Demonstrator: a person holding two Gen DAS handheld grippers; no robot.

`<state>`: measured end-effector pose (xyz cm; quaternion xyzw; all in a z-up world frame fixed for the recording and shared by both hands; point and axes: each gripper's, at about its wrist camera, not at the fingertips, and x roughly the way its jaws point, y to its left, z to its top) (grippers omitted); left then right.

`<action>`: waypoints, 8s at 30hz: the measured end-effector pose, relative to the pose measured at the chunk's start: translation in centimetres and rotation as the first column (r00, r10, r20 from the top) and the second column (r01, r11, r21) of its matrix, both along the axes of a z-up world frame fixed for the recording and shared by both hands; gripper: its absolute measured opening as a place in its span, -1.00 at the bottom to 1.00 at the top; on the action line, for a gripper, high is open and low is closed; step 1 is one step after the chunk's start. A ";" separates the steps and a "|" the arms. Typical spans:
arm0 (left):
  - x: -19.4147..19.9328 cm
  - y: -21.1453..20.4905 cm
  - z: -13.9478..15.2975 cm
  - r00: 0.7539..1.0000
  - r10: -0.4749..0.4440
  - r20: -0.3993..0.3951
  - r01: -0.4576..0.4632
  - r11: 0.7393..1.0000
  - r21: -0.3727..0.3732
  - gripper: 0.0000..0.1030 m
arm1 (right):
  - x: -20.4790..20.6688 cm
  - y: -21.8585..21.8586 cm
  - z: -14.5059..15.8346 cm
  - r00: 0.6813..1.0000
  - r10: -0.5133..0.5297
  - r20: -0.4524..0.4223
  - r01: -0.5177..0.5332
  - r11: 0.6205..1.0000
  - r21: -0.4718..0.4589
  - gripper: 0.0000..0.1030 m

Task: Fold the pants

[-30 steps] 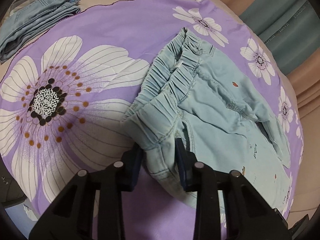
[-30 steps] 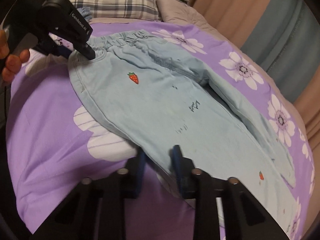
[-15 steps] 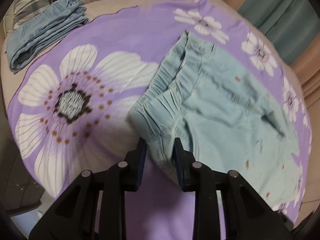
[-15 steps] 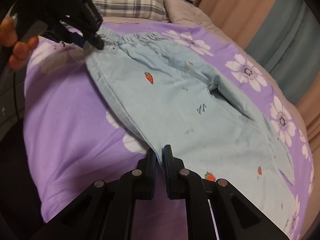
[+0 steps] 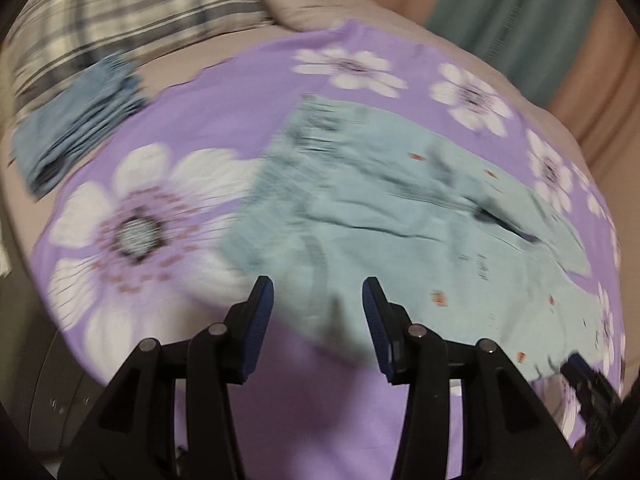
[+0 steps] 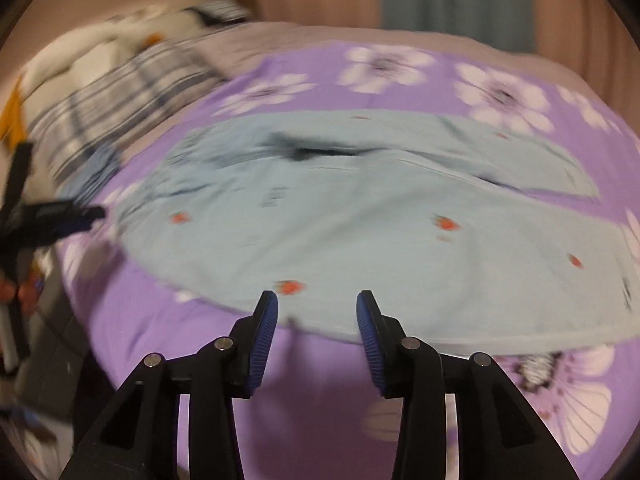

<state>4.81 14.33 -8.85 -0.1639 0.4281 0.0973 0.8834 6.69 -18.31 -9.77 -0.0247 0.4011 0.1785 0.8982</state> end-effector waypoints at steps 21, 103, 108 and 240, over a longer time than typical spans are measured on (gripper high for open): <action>-1.8 5.7 -2.5 0.998 -0.055 -0.024 0.052 0.994 -0.094 0.42 | 0.3 -13.4 0.0 0.938 -0.340 -0.062 0.325 0.929 -0.180 -0.14; 2.7 5.9 0.0 0.927 -0.367 0.074 0.356 0.926 0.129 -0.44 | 1.3 7.3 4.2 0.902 0.422 0.093 -0.361 0.854 -0.374 -0.85; 2.0 3.9 -3.5 0.922 -0.383 -0.055 0.382 0.880 0.281 -0.34 | -0.4 8.2 -1.0 0.910 0.414 0.017 -0.368 0.827 -0.425 -0.84; 2.2 -5.1 -0.9 0.954 -0.298 0.031 0.298 0.954 -0.005 -0.50 | 3.4 -9.0 2.1 0.983 -0.181 0.035 0.171 0.967 0.188 -0.72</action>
